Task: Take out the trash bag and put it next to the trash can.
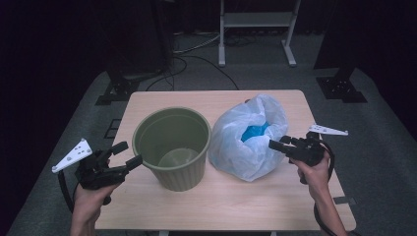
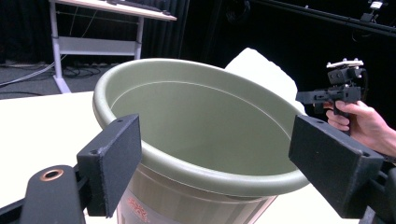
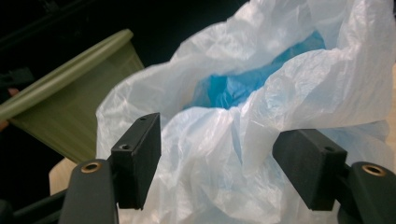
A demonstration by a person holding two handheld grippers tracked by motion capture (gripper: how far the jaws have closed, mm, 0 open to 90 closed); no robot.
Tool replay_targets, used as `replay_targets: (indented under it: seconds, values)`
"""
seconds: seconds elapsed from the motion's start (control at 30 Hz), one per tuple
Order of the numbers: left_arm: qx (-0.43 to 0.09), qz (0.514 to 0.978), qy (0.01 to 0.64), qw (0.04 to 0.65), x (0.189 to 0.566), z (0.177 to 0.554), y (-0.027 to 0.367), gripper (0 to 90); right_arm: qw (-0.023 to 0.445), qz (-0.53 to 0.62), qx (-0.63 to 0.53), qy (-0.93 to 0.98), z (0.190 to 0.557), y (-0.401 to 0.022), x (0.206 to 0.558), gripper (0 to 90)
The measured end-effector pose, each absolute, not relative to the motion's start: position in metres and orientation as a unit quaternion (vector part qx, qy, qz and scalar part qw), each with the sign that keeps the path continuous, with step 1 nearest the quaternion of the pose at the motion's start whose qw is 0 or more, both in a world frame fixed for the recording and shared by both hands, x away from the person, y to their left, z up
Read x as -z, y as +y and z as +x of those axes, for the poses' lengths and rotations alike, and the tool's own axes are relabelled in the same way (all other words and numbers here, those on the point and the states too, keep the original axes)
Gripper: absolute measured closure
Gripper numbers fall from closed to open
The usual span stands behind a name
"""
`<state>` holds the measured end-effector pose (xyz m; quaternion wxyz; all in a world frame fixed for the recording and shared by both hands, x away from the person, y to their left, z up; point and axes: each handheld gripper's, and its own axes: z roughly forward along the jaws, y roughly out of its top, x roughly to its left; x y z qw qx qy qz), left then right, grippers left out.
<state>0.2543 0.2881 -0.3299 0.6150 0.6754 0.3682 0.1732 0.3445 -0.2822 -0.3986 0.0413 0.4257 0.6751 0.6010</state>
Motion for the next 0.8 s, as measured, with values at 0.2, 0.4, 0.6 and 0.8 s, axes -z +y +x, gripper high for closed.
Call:
replay_targets:
  seconds: [0.2,0.4,0.6,0.8]
  values:
    - [-0.172,0.675,0.369,0.616,0.330,0.255,0.288,15.9,0.056,0.451,-0.604,0.655,0.338,-0.290,0.405,30.5]
    - [-0.170,0.676,0.369,0.615,0.331,0.255,0.287,15.9,0.051,0.459,-0.616,0.638,0.329,-0.302,0.410,30.5]
    - [-0.169,0.678,0.368,0.613,0.331,0.255,0.286,15.9,0.045,0.457,-0.621,0.634,0.319,-0.307,0.415,30.4]
    - [-0.169,0.678,0.368,0.613,0.332,0.255,0.285,15.9,0.036,0.460,-0.626,0.629,0.312,-0.311,0.425,30.4]
